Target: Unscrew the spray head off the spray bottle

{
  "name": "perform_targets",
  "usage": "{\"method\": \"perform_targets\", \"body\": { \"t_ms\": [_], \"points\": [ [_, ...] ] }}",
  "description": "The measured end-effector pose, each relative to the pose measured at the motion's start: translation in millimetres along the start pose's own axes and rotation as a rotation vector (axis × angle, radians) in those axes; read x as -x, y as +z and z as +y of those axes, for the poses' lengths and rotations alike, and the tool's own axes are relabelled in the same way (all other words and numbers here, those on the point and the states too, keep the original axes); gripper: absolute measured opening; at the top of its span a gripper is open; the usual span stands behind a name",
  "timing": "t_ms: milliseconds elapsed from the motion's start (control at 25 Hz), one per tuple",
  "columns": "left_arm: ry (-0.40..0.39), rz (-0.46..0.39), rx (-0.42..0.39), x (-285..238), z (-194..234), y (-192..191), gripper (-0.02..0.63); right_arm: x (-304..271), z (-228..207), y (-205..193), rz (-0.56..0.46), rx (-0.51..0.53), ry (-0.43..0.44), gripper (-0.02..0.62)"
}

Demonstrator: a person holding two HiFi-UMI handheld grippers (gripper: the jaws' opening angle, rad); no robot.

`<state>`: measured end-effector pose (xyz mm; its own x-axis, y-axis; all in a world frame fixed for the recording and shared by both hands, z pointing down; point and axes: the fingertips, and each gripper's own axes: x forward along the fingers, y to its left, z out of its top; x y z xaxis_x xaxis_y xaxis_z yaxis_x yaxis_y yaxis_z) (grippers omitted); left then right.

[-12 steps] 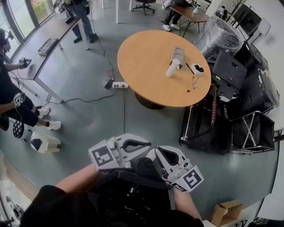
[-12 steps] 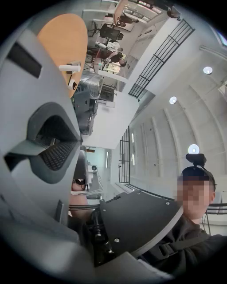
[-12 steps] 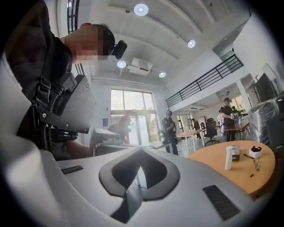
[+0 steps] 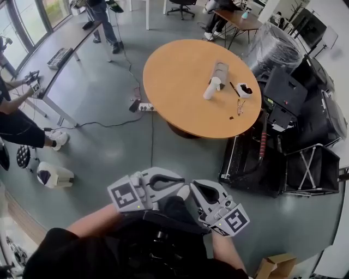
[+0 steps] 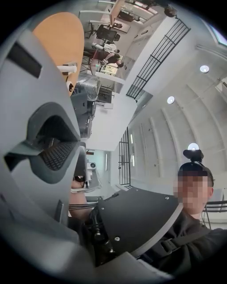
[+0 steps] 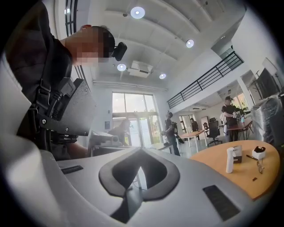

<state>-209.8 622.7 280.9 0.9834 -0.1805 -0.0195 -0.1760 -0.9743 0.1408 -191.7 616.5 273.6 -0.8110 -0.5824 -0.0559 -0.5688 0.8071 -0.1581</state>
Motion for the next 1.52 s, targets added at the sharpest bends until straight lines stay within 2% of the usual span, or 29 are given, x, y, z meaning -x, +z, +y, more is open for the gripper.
{"method": "perform_targets", "body": {
  "t_ms": [280, 640, 1160, 1360, 1520],
  "points": [
    [0.024, 0.008, 0.008, -56.0, 49.5, 3.3, 0.002, 3.0, -70.0, 9.7, 0.001, 0.033, 0.036, -0.003],
    [0.055, 0.023, -0.021, -129.0, 103.7, 16.9, 0.002, 13.1, -158.2, 29.9, 0.024, 0.076, 0.09, -0.005],
    [0.093, 0.04, -0.029, -232.5, 140.8, 13.0, 0.002, 58.7, -254.0, 36.0, 0.059, 0.065, 0.162, -0.003],
    [0.115, 0.079, -0.047, -260.5, 139.4, 4.2, 0.003, 74.5, -272.9, 37.7, 0.055, 0.039, 0.204, -0.003],
    [0.128, 0.071, -0.066, -273.1, 140.7, 3.8, 0.005, 81.5, -284.6, 33.8, 0.069, 0.027, 0.224, -0.003]
  ]
}}
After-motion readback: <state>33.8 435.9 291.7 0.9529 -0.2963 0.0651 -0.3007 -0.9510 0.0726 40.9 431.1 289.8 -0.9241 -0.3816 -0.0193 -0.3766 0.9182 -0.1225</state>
